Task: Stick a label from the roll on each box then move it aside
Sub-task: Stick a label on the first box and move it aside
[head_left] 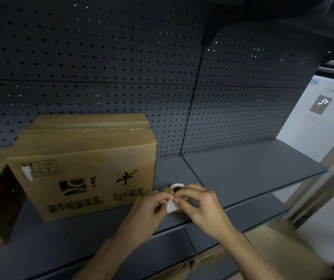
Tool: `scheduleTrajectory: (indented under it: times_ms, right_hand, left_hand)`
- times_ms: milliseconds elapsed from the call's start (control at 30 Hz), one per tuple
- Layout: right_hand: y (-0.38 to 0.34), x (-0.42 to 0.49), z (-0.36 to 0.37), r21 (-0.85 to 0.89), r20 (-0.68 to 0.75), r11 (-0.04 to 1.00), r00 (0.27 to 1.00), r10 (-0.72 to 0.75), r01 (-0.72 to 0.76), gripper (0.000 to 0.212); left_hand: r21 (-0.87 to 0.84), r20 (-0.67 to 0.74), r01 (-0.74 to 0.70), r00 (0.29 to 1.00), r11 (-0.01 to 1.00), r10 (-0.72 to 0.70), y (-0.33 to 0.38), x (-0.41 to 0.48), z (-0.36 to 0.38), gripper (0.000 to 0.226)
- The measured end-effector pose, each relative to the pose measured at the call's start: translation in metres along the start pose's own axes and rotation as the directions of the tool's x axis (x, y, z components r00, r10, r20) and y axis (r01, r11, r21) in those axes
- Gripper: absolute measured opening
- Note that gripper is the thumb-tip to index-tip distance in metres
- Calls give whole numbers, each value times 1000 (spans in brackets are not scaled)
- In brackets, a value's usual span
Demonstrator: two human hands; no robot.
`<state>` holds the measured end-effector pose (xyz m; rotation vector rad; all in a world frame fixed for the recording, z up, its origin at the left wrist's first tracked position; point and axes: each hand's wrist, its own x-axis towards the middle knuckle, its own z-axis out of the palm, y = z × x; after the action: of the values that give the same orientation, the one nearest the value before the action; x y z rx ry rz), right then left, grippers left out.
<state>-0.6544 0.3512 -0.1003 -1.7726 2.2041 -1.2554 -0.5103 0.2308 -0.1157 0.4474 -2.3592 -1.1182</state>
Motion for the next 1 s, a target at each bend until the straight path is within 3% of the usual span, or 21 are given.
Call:
scheduleTrajectory:
  times_ms: [133, 267, 467, 767, 867, 1000]
  right_hand:
    - [0, -1, -1, 9, 28, 1000, 999, 19, -19, 8]
    - [-2, -2, 0, 39, 45, 996, 996, 83, -85, 8]
    - [-3, 0, -8, 121, -136, 965, 959, 248, -233, 17]
    - [-3, 13, -26, 131, -414, 962, 868, 273, -240, 14]
    - [-11, 12, -22, 111, -418, 969, 874, 247, -220, 15]
    - [-25, 9, -11, 64, -424, 989, 894, 145, -130, 15]
  left_hand:
    - [22, 41, -10, 999, 1000, 10, 0, -1, -3, 23]
    - [-19, 82, 77, 994, 997, -75, 5, -3, -5, 28]
    - [0, 73, 203, 977, 979, -202, 6, -13, -8, 23]
    - [50, 206, 272, 939, 961, -277, -2, -30, -12, 14]
    - [55, 165, 300, 938, 952, -305, 6, -35, -20, 26]
    - [137, -10, 265, 964, 955, -266, 14, -39, -33, 38]
